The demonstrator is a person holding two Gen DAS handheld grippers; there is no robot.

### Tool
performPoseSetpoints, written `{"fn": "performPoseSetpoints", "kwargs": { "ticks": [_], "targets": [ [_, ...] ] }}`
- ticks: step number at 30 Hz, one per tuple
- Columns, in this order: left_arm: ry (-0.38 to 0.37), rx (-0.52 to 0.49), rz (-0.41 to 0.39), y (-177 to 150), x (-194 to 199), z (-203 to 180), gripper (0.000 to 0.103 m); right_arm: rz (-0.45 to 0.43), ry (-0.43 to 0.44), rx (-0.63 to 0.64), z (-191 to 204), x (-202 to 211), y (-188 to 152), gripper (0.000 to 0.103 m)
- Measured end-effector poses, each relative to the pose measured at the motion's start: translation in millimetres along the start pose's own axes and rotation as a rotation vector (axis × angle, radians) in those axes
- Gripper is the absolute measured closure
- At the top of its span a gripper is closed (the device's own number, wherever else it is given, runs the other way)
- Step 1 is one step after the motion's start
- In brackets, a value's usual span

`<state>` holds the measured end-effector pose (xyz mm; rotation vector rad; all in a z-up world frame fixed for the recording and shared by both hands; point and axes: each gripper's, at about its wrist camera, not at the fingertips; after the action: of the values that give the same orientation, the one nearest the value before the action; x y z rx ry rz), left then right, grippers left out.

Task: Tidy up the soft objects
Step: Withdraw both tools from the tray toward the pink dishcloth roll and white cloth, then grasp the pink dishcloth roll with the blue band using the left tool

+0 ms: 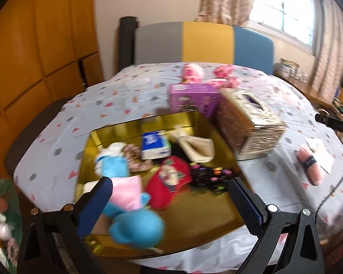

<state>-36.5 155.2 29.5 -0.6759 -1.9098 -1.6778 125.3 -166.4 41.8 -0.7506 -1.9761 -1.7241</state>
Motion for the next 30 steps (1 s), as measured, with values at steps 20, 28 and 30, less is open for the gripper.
{"fn": "performPoseSetpoints", "kwargs": {
  "ticks": [20, 28, 30],
  "targets": [
    [-0.501, -0.235, 0.308, 28.1, -112.5, -218.0, 0.026, 0.189, -0.163, -0.572, -165.9, -45.1, -44.2, 0.021],
    [-0.549, -0.235, 0.407, 24.6, -162.6, -290.6, 0.026, 0.216, -0.152, -0.709, -189.4, -51.0, -54.1, 0.021],
    [-0.558, -0.215, 0.43, 25.7, -174.7, -300.1, 0.026, 0.224, -0.143, -0.737, -193.7, -52.0, -56.6, 0.021]
  ]
}}
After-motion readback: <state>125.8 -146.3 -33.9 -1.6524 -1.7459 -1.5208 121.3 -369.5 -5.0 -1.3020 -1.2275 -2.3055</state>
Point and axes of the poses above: each gripper's, at about its wrist camera, not at the fingertips, and x roughly against the way its jaws point, z to its left, y to its top, and after that the axes turned 11 degrees about -y, right-handed
